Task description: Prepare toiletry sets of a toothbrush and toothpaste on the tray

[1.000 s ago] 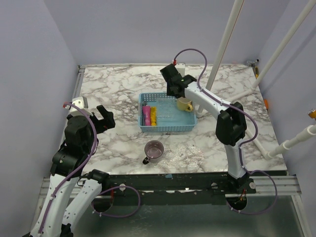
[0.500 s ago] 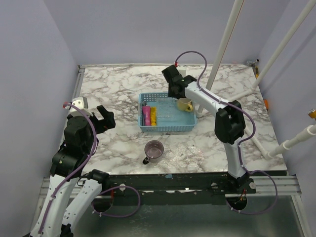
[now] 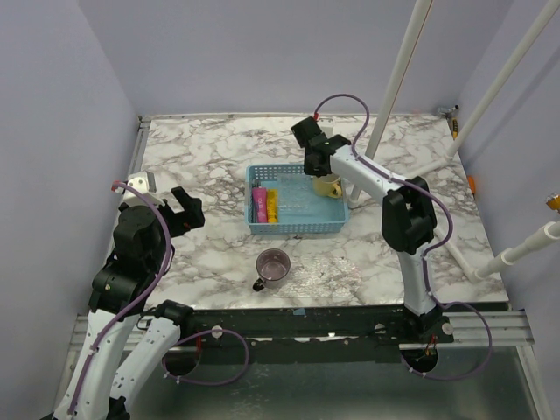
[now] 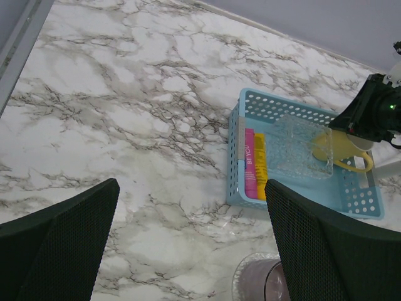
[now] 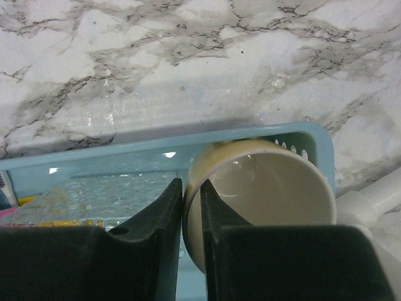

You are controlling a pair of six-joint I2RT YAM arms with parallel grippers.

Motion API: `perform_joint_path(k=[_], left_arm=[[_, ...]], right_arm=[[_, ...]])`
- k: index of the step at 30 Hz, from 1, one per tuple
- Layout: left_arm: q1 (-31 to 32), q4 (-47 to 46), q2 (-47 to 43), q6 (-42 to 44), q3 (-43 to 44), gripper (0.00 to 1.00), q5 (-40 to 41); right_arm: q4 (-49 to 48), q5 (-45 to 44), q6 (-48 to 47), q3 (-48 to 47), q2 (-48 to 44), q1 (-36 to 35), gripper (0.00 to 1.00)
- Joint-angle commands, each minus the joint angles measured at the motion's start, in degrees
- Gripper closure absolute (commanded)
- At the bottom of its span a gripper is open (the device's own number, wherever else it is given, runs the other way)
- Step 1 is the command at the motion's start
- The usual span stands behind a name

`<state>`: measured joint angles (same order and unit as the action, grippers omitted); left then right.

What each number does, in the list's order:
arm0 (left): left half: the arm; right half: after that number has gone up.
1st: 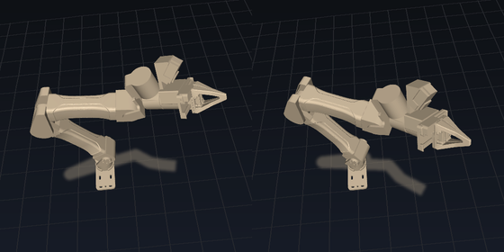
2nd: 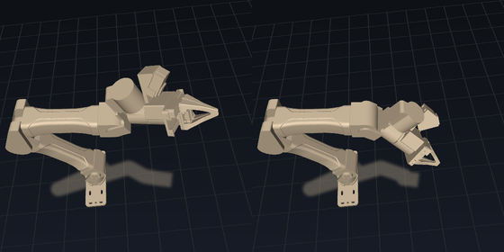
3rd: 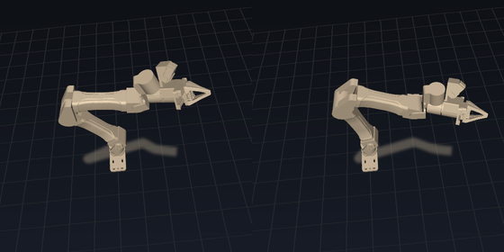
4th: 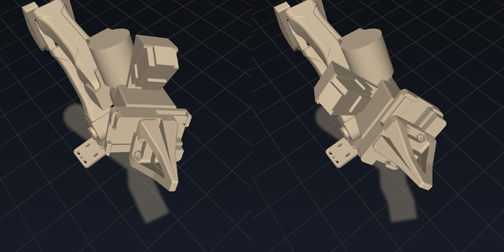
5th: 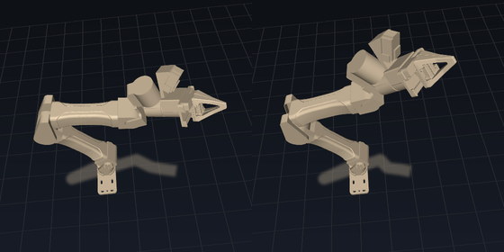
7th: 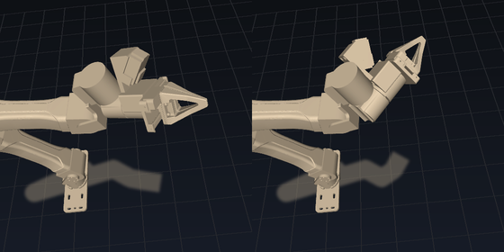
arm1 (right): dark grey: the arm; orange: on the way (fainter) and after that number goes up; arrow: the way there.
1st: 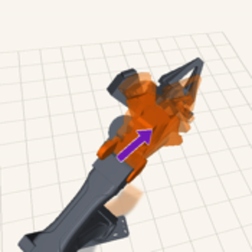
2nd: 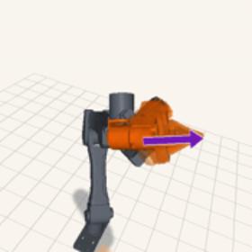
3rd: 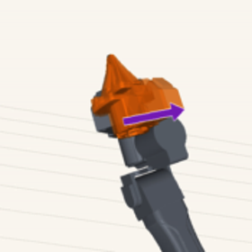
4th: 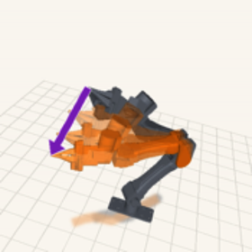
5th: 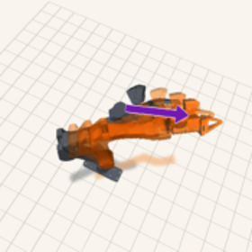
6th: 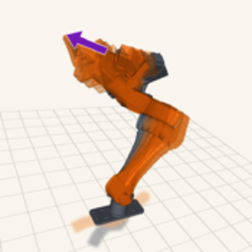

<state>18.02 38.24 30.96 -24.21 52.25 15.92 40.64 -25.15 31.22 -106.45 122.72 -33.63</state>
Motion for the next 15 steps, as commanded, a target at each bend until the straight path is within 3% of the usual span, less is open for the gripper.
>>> perform_joint_path(k=[1,5,15], left_arm=[[0.18,-0.97,-0.27,-0.05,-0.36,0.02,-0.73],[0.17,-0.97,-0.26,-0.05,-0.39,0.02,-0.74],[0.17,-1.00,-0.14,0.01,-0.39,0.02,-0.70]], right_arm=[[-1.00,1.25,0.07,0.72,0.60,0.40,0.84],[-0.95,0.46,-0.67,0.98,0.15,0.49,0.99],[-0.78,-0.89,-2.78,1.16,-4.36,0.49,1.00]])
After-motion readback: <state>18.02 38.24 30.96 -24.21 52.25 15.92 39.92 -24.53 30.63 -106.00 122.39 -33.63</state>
